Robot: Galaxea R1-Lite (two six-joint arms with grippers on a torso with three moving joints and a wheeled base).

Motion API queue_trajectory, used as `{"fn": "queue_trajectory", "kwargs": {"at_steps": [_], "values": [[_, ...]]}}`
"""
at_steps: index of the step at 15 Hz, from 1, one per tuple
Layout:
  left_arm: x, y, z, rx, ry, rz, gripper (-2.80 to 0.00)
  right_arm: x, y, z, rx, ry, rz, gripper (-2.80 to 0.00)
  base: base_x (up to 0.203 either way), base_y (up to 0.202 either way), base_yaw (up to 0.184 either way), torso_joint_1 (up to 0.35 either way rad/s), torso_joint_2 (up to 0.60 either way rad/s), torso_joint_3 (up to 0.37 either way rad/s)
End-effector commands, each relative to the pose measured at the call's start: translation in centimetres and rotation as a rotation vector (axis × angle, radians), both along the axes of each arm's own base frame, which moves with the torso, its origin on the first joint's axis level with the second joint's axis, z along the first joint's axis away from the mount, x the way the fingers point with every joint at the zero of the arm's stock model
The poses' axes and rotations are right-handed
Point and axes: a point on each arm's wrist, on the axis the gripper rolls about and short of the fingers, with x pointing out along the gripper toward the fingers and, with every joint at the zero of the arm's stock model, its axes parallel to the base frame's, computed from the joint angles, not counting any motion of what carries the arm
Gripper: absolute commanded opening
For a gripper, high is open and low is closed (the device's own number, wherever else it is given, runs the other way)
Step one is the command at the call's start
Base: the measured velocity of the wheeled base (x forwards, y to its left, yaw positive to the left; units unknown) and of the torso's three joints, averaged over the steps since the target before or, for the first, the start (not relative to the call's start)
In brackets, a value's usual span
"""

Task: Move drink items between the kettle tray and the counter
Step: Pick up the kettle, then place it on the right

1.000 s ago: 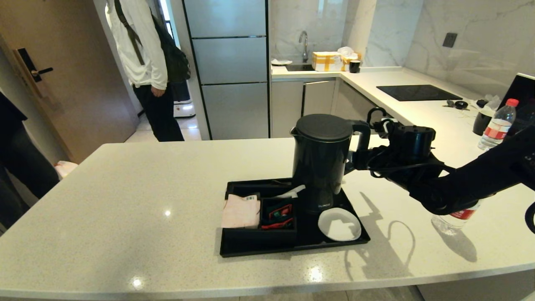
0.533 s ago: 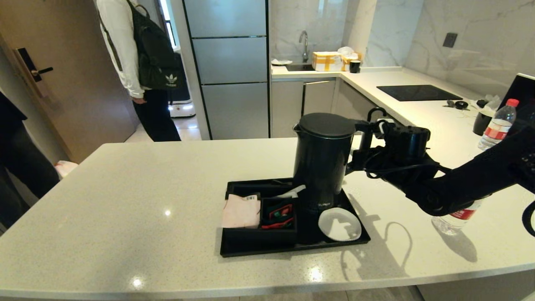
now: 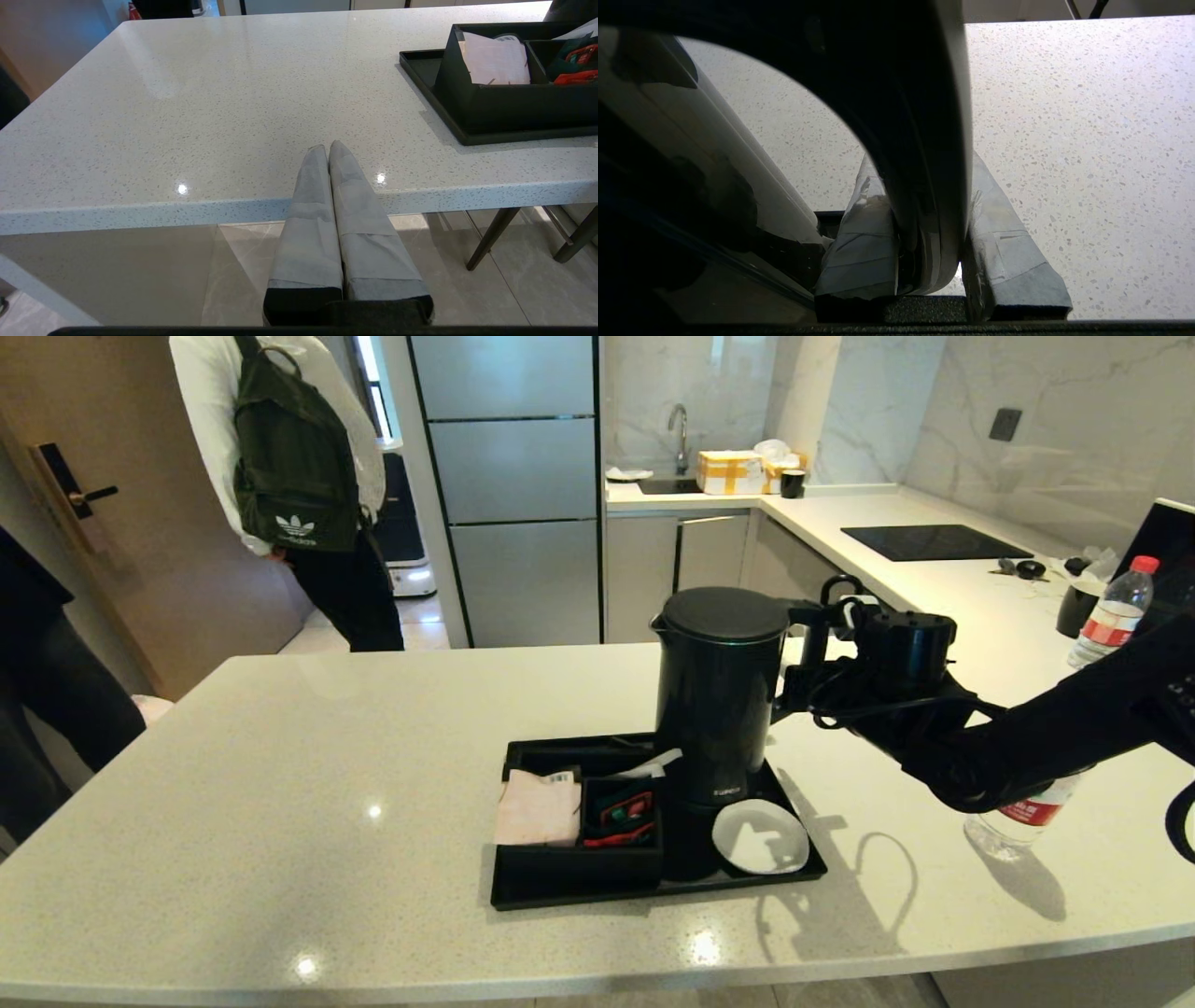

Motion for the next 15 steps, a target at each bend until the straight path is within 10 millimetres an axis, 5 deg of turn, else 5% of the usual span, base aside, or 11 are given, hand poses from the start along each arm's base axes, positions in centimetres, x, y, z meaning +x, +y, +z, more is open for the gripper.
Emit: {"fn": "queue_trajectory", "kwargs": {"at_steps": [1,15], "values": [[0.0,0.0,0.0,0.000,0.002,0.000,-2.80,0.1,0.0,1.4,0.008,-0.037,-0.029,-2.80,0.000,0.000,0.000,0.000,0.00,0.000],[0.0,0.0,0.0,0.000,0.002,0.000,-2.80,0.3,0.2,3.4,0.038,-0.071,-0.068,-2.80,0.000,0.000,0.000,0.000,0.00,0.000]]}}
